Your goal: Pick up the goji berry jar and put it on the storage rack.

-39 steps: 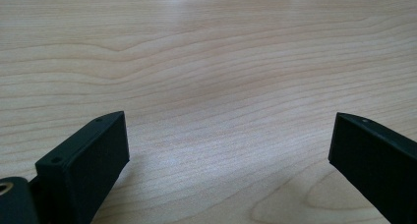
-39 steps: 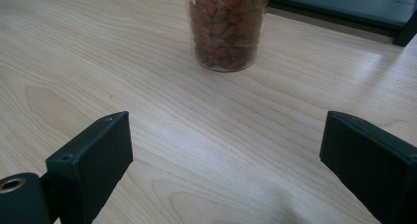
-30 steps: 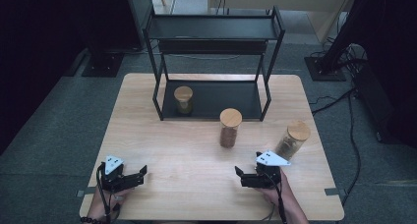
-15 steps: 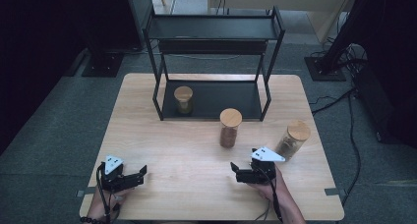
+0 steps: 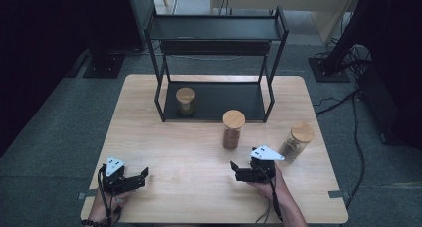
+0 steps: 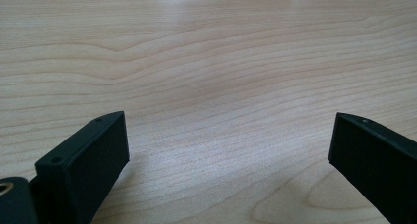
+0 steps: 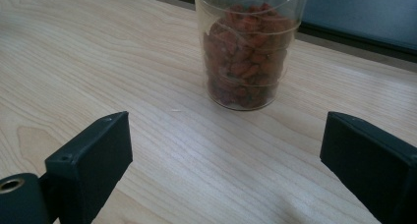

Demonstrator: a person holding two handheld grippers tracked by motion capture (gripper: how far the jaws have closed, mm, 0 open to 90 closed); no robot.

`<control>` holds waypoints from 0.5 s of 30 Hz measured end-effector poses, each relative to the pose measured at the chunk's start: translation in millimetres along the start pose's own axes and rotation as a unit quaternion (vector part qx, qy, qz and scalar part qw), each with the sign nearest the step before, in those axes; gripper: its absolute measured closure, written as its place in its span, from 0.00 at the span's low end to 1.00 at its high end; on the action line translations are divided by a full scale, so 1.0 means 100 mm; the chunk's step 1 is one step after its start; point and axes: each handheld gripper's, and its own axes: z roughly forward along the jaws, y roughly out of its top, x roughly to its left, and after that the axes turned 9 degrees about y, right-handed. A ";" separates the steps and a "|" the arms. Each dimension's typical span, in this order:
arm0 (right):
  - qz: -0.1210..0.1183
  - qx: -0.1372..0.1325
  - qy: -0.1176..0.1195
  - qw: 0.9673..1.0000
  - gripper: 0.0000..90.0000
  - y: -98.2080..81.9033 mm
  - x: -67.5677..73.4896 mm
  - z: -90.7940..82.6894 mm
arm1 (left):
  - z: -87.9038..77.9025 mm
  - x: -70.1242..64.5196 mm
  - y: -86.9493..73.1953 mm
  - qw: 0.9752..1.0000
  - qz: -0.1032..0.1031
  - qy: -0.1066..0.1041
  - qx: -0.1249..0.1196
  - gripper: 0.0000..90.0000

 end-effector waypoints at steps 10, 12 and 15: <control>-0.002 0.003 0.001 1.000 0.05 0.04 0.00 0.07 | 0.00 0.00 0.00 1.000 0.001 -0.001 0.001 0.02; -0.002 0.003 0.002 1.000 0.05 0.05 0.00 0.08 | 0.00 0.00 0.00 1.000 0.000 -0.001 0.001 0.02; -0.002 0.004 0.002 1.000 0.05 0.06 -0.01 0.10 | 0.00 0.00 0.00 1.000 0.001 -0.002 0.001 0.02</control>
